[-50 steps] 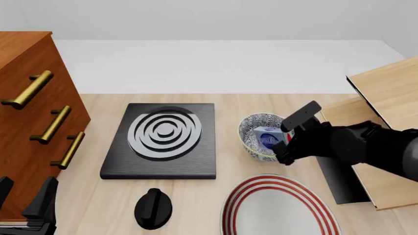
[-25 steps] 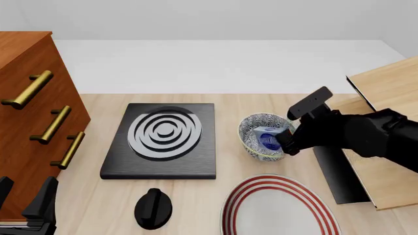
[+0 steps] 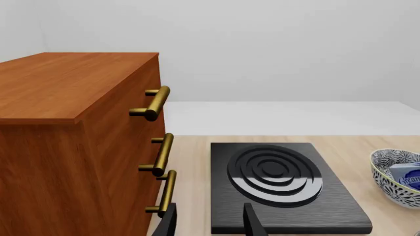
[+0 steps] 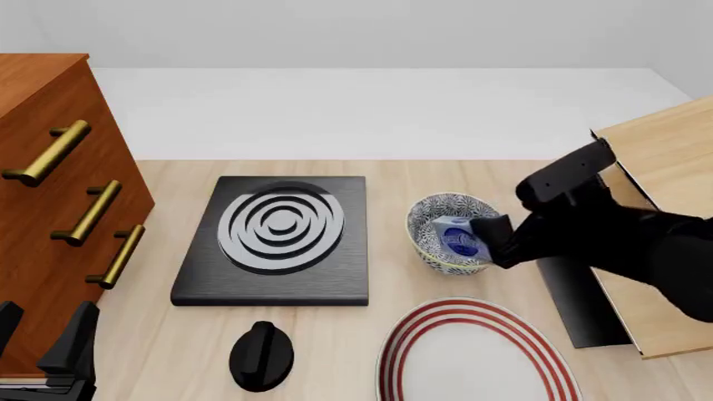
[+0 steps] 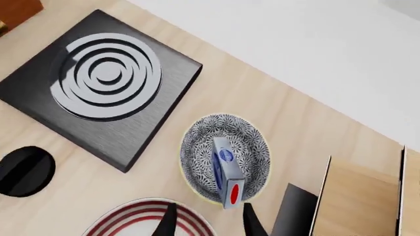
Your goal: Pick up the cream cheese and put it in the bowl.
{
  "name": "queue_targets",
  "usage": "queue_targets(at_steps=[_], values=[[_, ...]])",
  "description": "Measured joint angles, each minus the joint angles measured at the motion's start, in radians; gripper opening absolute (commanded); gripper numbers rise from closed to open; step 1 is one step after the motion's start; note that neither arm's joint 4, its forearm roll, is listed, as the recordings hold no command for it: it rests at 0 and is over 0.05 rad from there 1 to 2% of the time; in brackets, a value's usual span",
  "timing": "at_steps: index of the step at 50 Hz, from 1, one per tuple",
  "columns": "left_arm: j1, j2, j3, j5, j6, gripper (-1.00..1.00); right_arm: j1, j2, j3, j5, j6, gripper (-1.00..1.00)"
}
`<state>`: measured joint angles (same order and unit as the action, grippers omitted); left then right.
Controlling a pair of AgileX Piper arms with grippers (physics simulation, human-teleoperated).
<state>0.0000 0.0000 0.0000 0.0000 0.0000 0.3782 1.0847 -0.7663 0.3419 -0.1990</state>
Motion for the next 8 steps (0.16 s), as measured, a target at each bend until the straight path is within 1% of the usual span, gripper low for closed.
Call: queue_targets(at_steps=[8], values=[[0.000, 0.000, 0.000, 0.000, 0.000, 1.00, 0.049, -0.113, 0.036, -0.008, 0.067, 1.00]])
